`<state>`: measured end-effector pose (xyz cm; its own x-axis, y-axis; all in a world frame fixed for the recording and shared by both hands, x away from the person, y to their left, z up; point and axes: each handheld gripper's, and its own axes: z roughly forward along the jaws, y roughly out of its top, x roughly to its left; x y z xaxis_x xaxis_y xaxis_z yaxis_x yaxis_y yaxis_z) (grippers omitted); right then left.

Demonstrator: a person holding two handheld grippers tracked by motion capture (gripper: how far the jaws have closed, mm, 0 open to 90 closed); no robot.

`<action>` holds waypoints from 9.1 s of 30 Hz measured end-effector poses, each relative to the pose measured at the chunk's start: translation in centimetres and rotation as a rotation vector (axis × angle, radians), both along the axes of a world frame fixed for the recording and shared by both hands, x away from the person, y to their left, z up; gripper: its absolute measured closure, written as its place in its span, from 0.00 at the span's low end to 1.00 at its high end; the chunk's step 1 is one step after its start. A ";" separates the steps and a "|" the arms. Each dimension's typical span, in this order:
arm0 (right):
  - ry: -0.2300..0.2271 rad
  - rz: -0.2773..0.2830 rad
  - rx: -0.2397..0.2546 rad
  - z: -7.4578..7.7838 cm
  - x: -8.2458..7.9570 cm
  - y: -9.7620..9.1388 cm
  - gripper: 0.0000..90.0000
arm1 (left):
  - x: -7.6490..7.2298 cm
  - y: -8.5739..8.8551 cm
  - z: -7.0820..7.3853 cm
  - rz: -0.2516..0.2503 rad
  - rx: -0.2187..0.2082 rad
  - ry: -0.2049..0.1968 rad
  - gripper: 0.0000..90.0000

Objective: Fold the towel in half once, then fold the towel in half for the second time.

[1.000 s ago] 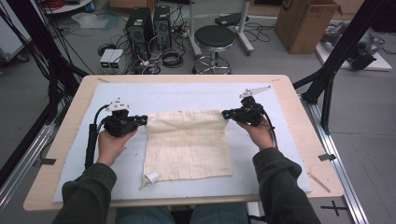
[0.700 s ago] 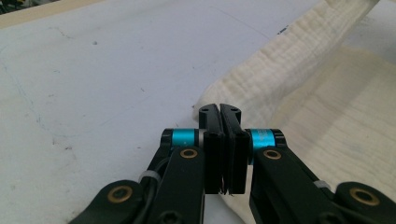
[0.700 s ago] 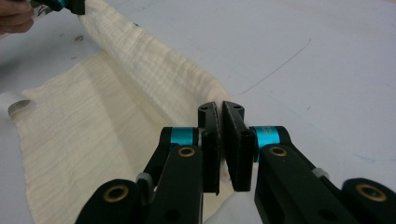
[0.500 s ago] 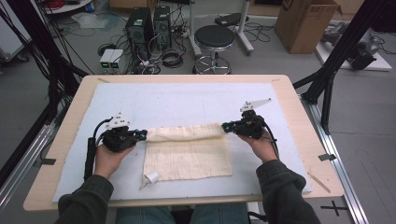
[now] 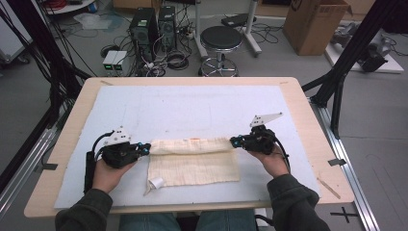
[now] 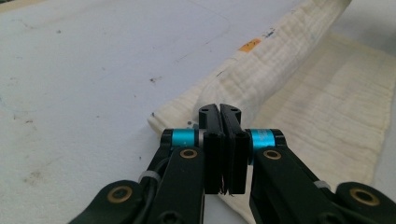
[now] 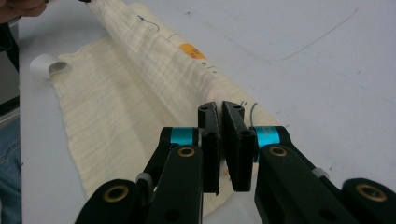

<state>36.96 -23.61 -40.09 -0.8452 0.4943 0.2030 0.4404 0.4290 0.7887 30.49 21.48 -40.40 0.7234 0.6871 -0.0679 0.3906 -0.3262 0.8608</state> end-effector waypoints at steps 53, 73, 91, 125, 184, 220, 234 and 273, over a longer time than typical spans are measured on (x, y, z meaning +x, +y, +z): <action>0.051 0.163 -0.104 -3.3 -5.2 0.7 0.74 | -3.3 -1.0 -3.6 -0.211 0.080 0.150 0.76; 0.001 0.158 -0.064 -3.2 -6.3 0.4 0.72 | -3.9 -0.7 -3.0 -0.201 0.047 0.103 0.73; -0.044 0.103 0.006 -2.1 -5.1 0.4 0.58 | -2.7 -1.1 -2.0 -0.151 -0.008 0.084 0.60; 0.055 -0.106 -0.055 -3.9 3.3 1.6 0.62 | 4.8 -1.5 -3.8 0.113 0.010 0.136 0.58; -0.094 -0.086 0.029 -0.6 -1.1 1.1 0.29 | 0.8 -0.7 0.2 -0.019 -0.104 0.026 0.46; -0.101 -0.088 -0.008 -1.4 0.0 1.2 0.39 | 1.8 -1.0 -0.9 0.031 -0.031 0.014 0.41; 0.010 -0.125 -0.051 -3.2 2.6 0.9 0.59 | 4.1 -1.4 -2.7 0.088 -0.010 0.096 0.50; 0.041 -0.097 -0.076 -2.9 2.9 0.7 0.94 | 5.2 -1.4 -2.7 0.121 -0.020 0.112 0.95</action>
<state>39.89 -22.94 -42.97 -0.7847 0.5883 0.1954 0.5138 0.4408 0.7360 35.66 20.05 -43.11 0.6223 0.7666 -0.1580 0.5202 -0.2543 0.8153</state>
